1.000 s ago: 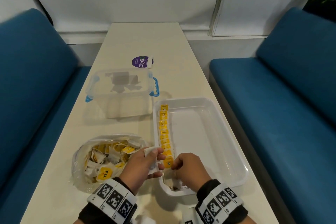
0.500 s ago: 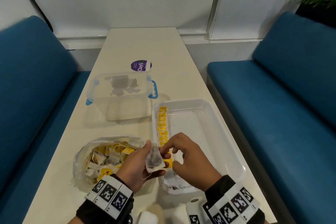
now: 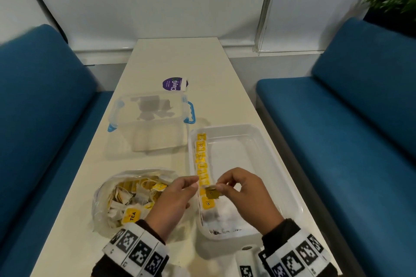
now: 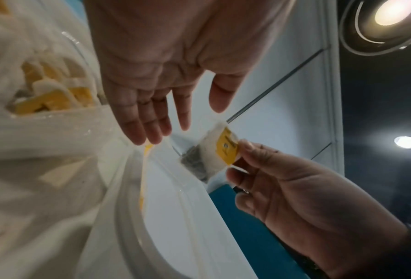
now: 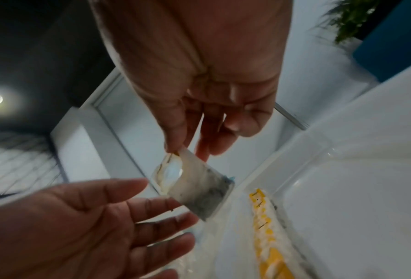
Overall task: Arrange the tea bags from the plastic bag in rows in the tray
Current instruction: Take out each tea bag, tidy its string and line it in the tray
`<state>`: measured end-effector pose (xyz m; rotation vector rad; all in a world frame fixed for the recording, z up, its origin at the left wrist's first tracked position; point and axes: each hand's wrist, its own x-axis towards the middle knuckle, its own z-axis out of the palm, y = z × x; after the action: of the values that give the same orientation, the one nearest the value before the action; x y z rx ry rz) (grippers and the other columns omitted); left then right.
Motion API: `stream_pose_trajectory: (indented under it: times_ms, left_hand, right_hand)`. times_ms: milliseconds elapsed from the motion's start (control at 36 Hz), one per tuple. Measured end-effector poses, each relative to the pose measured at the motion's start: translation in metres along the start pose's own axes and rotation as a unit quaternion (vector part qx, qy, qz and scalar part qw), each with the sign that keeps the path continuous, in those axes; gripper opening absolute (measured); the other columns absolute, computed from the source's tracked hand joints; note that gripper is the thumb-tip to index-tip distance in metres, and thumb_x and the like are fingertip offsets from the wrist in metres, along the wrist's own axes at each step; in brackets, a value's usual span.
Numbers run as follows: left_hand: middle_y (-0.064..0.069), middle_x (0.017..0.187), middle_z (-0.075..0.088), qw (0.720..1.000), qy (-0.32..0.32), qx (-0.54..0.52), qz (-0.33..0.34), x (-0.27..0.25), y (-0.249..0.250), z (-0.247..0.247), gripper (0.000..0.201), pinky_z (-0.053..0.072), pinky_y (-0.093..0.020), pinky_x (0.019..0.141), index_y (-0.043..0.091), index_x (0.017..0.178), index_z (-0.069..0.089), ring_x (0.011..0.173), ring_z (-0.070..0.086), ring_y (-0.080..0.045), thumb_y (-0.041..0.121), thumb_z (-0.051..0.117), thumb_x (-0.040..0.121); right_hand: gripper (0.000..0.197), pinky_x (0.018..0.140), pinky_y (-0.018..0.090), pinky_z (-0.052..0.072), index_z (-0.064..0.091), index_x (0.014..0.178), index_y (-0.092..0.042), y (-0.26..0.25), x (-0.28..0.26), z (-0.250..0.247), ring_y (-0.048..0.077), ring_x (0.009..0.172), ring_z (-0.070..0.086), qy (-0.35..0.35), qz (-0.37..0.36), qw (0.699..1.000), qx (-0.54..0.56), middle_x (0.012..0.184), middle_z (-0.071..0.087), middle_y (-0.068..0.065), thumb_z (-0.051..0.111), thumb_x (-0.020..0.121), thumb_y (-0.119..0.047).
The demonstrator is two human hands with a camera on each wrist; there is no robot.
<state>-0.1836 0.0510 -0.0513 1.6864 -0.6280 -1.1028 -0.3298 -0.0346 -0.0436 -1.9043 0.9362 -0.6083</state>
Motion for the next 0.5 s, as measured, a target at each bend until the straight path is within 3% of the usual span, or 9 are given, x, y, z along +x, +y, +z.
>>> stream_pose_trajectory:
  times_ms: [111,194,306,417,500]
  left_hand:
    - [0.007,0.103,0.066,0.995,-0.022,0.056,0.078,-0.002,0.004,0.002,0.016,0.045,-0.016,0.075,0.024,0.103,0.064,0.092,0.061,-0.004,0.019,0.058,0.090]
    - [0.005,0.086,0.071,0.991,-0.059,0.052,0.111,-0.004,0.002,0.007,0.013,0.048,-0.013,0.069,0.019,0.092,0.067,0.075,0.064,-0.001,0.023,0.071,0.081]
    - [0.005,0.073,0.072,0.990,-0.062,0.058,0.116,-0.002,-0.005,0.010,0.044,0.051,-0.019,0.068,0.012,0.083,0.067,0.071,0.066,-0.007,0.044,0.074,0.053]
    - [0.008,0.058,0.062,0.992,-0.050,0.051,0.106,0.002,-0.009,0.011,0.019,0.044,-0.016,0.062,0.007,0.072,0.061,0.059,0.057,-0.004,0.014,0.078,0.069]
    - [0.001,0.064,0.061,0.994,-0.049,0.033,0.094,0.002,-0.011,0.011,0.022,0.046,-0.028,0.068,0.005,0.071,0.060,0.066,0.056,-0.013,0.019,0.075,0.062]
  right_hand:
    - [0.014,0.057,0.012,0.043,0.061,0.076,-0.016,-0.001,0.002,-0.005,0.003,0.057,0.053,-0.032,0.067,0.992,0.104,0.065,0.060,-0.006,0.062,0.088,-0.009]
    - [0.016,0.057,0.017,0.044,0.059,0.075,-0.017,-0.003,0.000,-0.003,0.004,0.054,0.052,-0.036,0.072,0.991,0.103,0.060,0.059,-0.007,0.060,0.089,-0.009]
    - [0.022,0.066,0.011,0.045,0.057,0.069,-0.027,-0.005,-0.004,-0.002,-0.001,0.067,0.054,-0.025,0.033,0.999,0.013,0.072,0.062,-0.008,0.064,0.086,-0.014]
    - [0.020,0.065,0.009,0.044,0.058,0.072,-0.025,-0.004,-0.003,-0.003,-0.006,0.066,0.054,0.005,0.043,0.997,0.057,0.073,0.061,-0.009,0.062,0.088,-0.014]
    - [0.017,0.062,0.013,0.045,0.058,0.076,-0.021,0.000,-0.001,0.000,0.001,0.063,0.054,0.013,0.061,0.991,0.115,0.074,0.061,-0.006,0.059,0.090,-0.012]
